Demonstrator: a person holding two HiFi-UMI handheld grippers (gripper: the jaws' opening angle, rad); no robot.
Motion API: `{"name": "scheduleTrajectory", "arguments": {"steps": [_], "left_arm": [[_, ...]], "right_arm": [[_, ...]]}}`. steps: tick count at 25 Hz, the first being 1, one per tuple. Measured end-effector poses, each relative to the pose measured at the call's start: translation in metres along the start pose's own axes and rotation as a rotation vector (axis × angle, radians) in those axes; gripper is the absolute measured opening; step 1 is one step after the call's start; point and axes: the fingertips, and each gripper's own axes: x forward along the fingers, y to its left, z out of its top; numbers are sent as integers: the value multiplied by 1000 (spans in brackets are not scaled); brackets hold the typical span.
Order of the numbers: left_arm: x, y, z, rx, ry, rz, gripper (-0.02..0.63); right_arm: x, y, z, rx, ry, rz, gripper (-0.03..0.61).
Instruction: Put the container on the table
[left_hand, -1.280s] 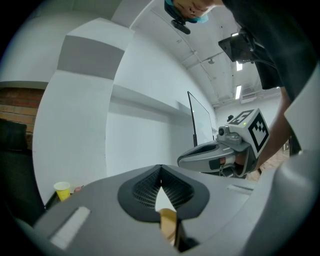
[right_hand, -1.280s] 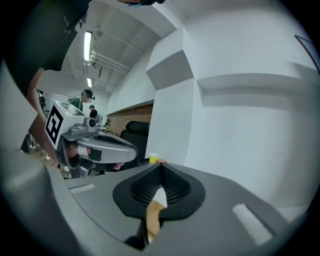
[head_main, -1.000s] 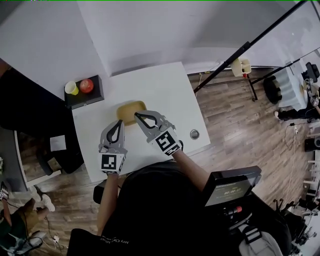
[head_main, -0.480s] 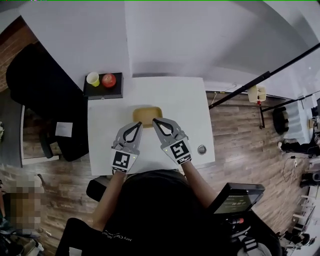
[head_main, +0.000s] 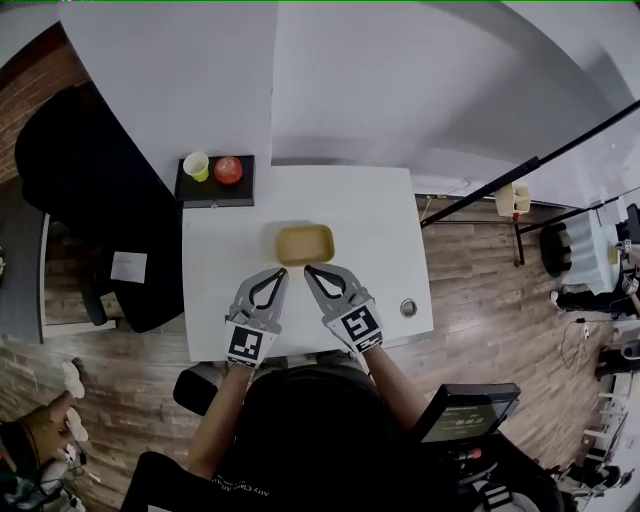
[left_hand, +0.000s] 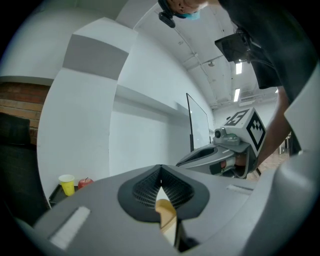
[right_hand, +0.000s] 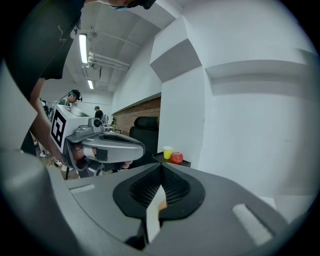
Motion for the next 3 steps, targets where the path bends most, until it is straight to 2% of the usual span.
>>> {"name": "scheduleTrajectory", "arguments": {"steps": [3], "left_arm": [[-14, 11, -7, -32, -8, 36, 2]], "right_arm": [[7, 19, -9, 4, 29, 37, 12]]}}
